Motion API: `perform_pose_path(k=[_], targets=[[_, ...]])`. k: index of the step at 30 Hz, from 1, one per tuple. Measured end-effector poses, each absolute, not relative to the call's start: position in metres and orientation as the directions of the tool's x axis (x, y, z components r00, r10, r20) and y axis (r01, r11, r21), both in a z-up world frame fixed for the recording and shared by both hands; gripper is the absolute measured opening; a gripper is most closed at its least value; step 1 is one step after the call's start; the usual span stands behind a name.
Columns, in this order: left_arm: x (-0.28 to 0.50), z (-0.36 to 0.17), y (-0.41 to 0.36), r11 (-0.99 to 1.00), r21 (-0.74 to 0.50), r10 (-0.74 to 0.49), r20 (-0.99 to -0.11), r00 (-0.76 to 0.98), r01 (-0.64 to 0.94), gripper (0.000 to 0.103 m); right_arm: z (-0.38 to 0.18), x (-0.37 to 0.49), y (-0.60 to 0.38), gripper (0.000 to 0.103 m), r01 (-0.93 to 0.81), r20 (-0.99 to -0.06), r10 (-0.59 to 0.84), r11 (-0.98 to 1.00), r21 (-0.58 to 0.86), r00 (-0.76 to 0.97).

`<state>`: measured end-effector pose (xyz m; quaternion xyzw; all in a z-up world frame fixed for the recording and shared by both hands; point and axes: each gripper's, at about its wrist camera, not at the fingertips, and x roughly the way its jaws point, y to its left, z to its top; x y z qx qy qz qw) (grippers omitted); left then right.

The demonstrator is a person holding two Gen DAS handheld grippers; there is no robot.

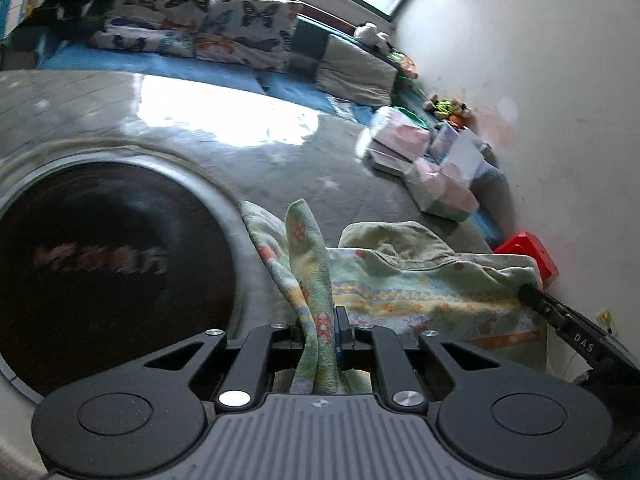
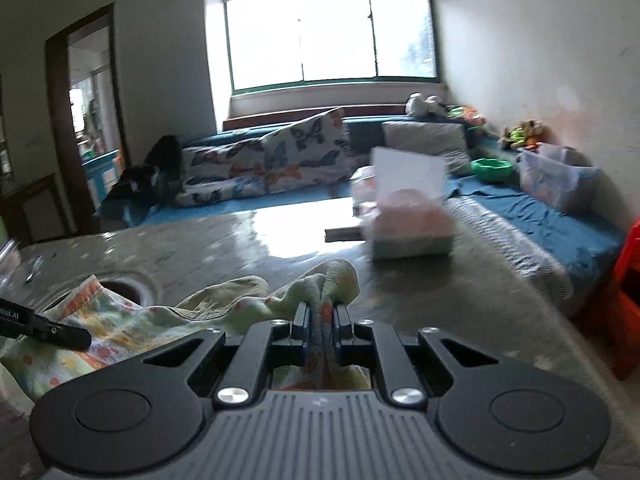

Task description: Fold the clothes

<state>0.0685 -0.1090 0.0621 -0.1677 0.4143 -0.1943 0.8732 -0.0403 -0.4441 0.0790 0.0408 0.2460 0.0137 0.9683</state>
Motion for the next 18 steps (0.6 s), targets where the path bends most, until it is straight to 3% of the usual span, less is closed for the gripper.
perform_pose_path(k=[11, 18], targets=[[0.111, 0.059, -0.176, 0.86, -0.428, -0.508, -0.677, 0.533, 0.277, 0.012, 0.081, -0.028, -0.496, 0.01, 0.113, -0.47, -0.068, 0.991, 0.068, 0.88], [0.128, 0.042, -0.196, 0.863, -0.42, -0.505, -0.707, 0.496, 0.28, 0.012, 0.059, -0.015, -0.517, 0.01, 0.158, -0.517, -0.097, 0.985, 0.074, 0.85]])
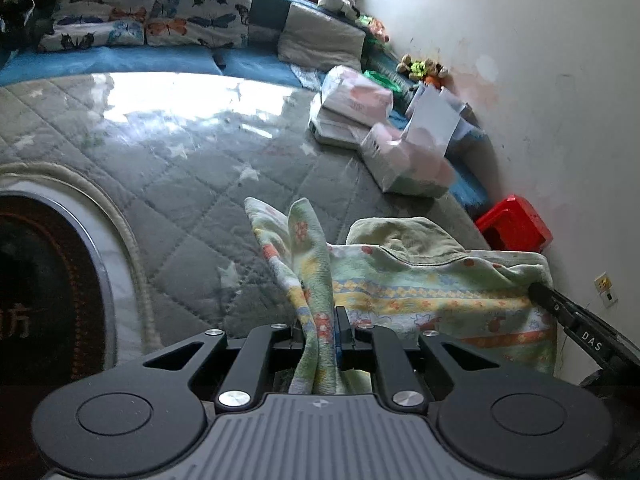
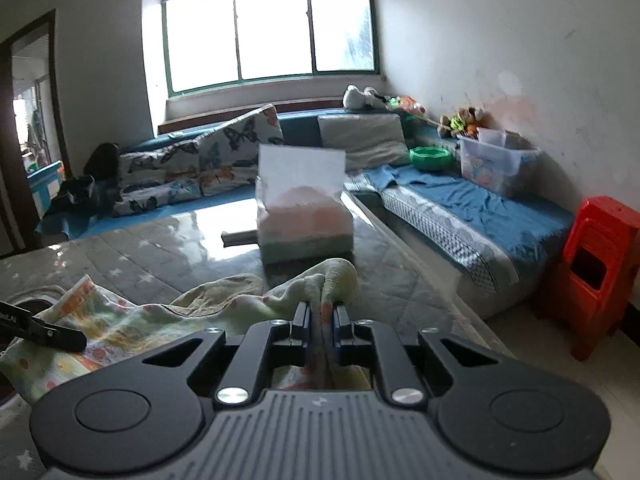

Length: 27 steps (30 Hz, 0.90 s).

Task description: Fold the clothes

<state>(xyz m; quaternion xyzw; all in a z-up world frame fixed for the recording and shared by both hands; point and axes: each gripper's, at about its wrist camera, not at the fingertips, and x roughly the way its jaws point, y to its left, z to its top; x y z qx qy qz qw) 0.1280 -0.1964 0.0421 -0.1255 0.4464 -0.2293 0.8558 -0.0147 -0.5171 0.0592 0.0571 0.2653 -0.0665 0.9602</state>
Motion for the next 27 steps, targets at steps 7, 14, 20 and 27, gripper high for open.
perform_pose_path(k=[7, 14, 20, 27], targets=[[0.133, 0.028, -0.2, 0.872, -0.404, -0.488, -0.738, 0.466, 0.274, 0.013, 0.037, -0.006, -0.527, 0.011, 0.184, -0.57, -0.111, 0.98, 0.071, 0.814], [0.131, 0.024, -0.2, 0.858, -0.409, -0.511, -0.744, 0.43, 0.311, 0.013, 0.024, -0.001, -0.526, 0.013, 0.186, -0.618, -0.12, 0.982, 0.043, 0.777], [0.129, 0.027, -0.192, 0.872, -0.39, -0.488, -0.747, 0.452, 0.296, 0.03, 0.029, -0.006, -0.525, 0.021, 0.187, -0.612, -0.135, 0.982, 0.021, 0.779], [0.131, 0.036, -0.187, 0.896, -0.353, -0.443, -0.738, 0.509, 0.268, 0.048, 0.032, -0.005, -0.501, 0.041, 0.092, -0.608, -0.035, 0.994, 0.063, 0.793]])
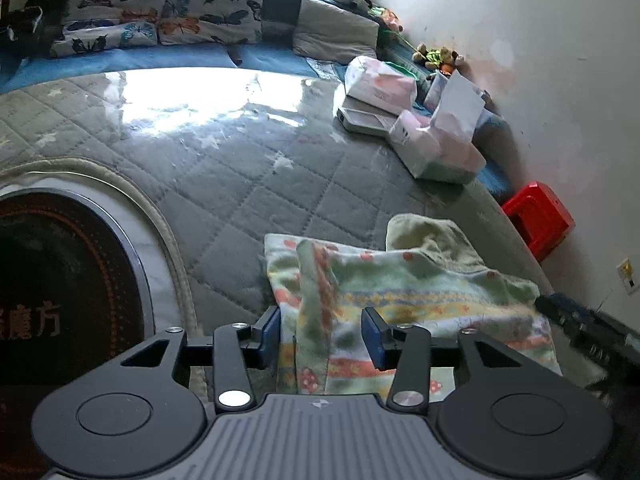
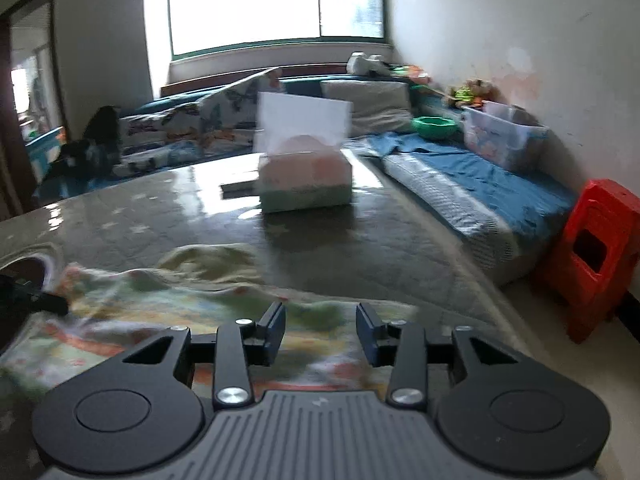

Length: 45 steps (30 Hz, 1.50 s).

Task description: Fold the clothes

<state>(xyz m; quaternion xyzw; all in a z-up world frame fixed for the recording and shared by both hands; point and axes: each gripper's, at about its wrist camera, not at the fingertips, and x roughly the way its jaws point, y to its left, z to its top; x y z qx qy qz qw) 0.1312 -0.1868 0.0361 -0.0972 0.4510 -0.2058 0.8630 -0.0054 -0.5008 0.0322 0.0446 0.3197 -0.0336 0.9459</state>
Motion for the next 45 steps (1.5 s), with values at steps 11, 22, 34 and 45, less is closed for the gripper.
perform_pose_path(k=[11, 22, 34, 45], targets=[[0.134, 0.033, -0.19, 0.9, -0.345, -0.436, -0.742, 0.508, 0.268, 0.054, 0.012, 0.021, -0.466, 0.058, 0.014, -0.641, 0.047, 0.996, 0.09, 0.766], [0.147, 0.028, -0.196, 0.911, -0.322, -0.412, -0.748, 0.521, 0.259, 0.056, 0.01, 0.044, -0.467, 0.075, 0.02, -0.648, 0.04, 0.996, 0.085, 0.761], [0.127, 0.032, -0.2, 0.915, -0.264, -0.396, -0.737, 0.547, 0.306, 0.07, 0.02, 0.025, -0.467, 0.103, 0.057, -0.614, 0.002, 0.995, 0.076, 0.789], [0.097, 0.042, -0.195, 0.913, -0.223, -0.393, -0.71, 0.585, 0.342, 0.086, 0.028, -0.001, -0.454, 0.103, 0.109, -0.594, -0.072, 0.994, 0.028, 0.801]])
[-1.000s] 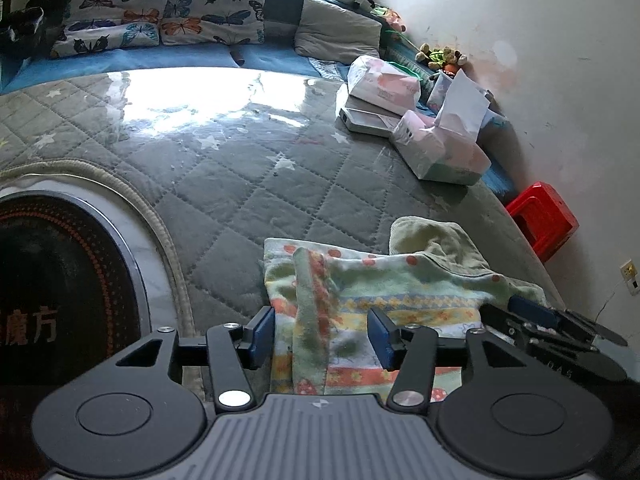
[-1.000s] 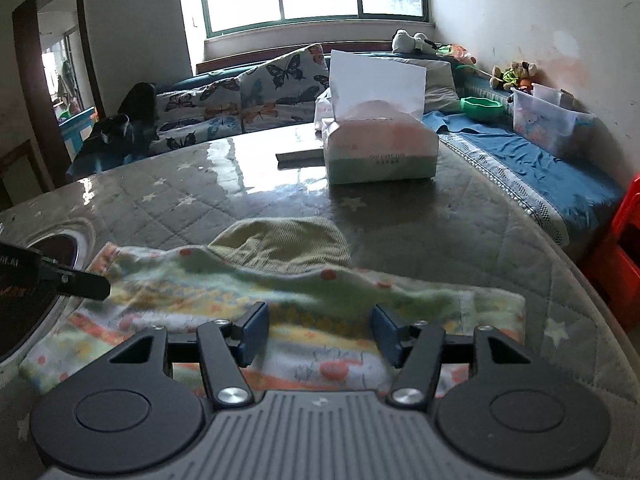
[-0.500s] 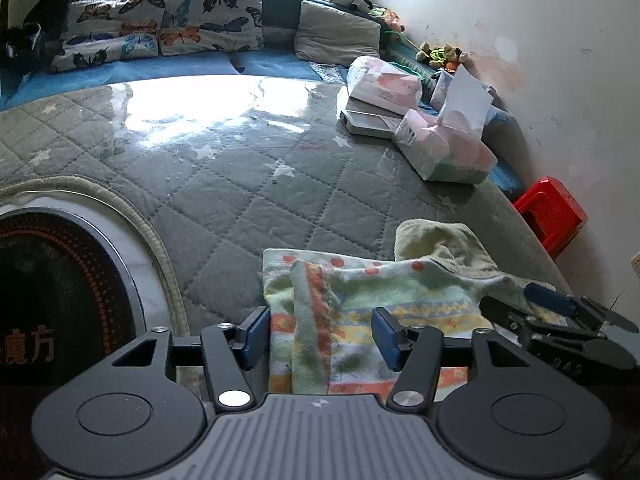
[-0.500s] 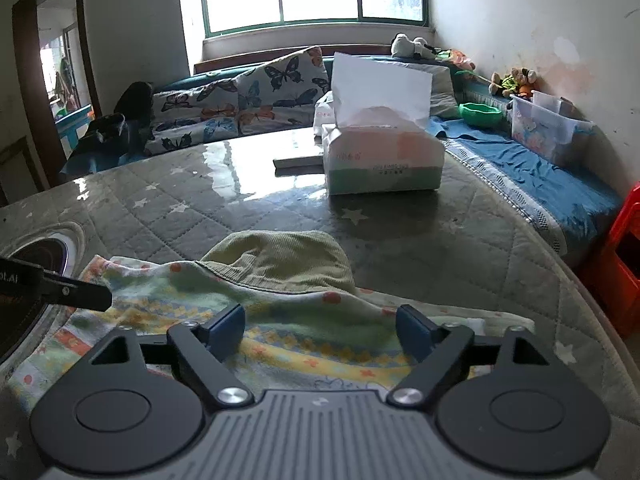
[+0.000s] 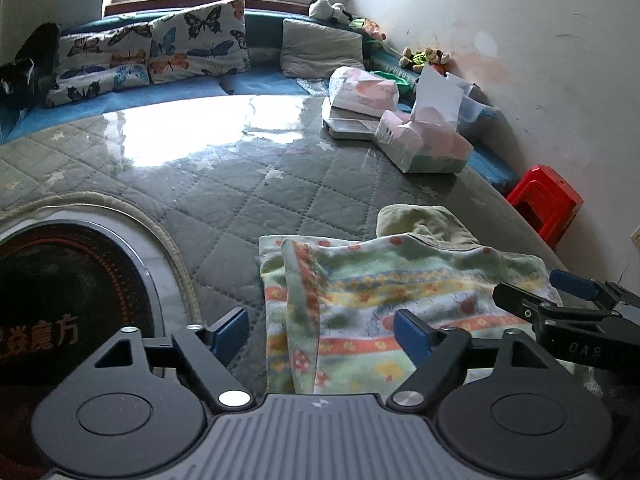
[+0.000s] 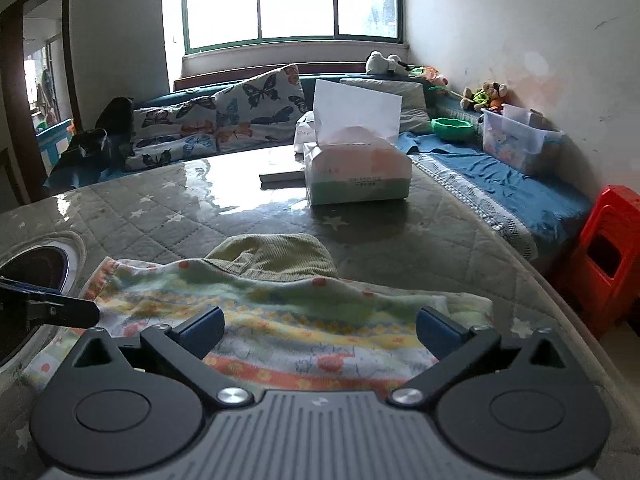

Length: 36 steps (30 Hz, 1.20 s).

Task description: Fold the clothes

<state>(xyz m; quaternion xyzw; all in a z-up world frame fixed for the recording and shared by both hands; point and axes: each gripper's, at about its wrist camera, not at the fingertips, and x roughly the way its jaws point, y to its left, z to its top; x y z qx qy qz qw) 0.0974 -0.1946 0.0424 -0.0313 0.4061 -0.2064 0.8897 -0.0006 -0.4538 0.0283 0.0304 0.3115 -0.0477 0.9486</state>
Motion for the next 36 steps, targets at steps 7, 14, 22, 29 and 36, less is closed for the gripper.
perform_pose_path(k=[7, 14, 22, 29, 36], targets=[[0.073, 0.052, -0.189, 0.906, -0.206, -0.405, -0.676, 0.616, 0.37, 0.099, 0.032, -0.022, -0.445, 0.103, 0.109, -0.589, -0.063, 0.993, 0.044, 0.806], [0.052, 0.051, -0.179, 0.905, -0.206, -0.409, -0.661, 0.629, 0.372, 0.103, 0.033, -0.041, -0.436, 0.103, 0.129, -0.587, -0.075, 0.99, 0.051, 0.806], [0.033, 0.05, -0.169, 0.907, -0.206, -0.409, -0.641, 0.65, 0.367, 0.103, 0.032, -0.058, -0.423, 0.103, 0.129, -0.596, -0.086, 0.991, 0.03, 0.798], [0.019, 0.052, -0.164, 0.905, -0.192, -0.412, -0.619, 0.669, 0.38, 0.103, 0.029, -0.068, -0.416, 0.103, 0.131, -0.602, -0.088, 0.991, 0.029, 0.794], [0.01, 0.05, -0.162, 0.908, -0.191, -0.407, -0.618, 0.673, 0.374, 0.103, 0.025, -0.08, -0.415, 0.103, 0.165, -0.598, -0.11, 0.986, 0.037, 0.794]])
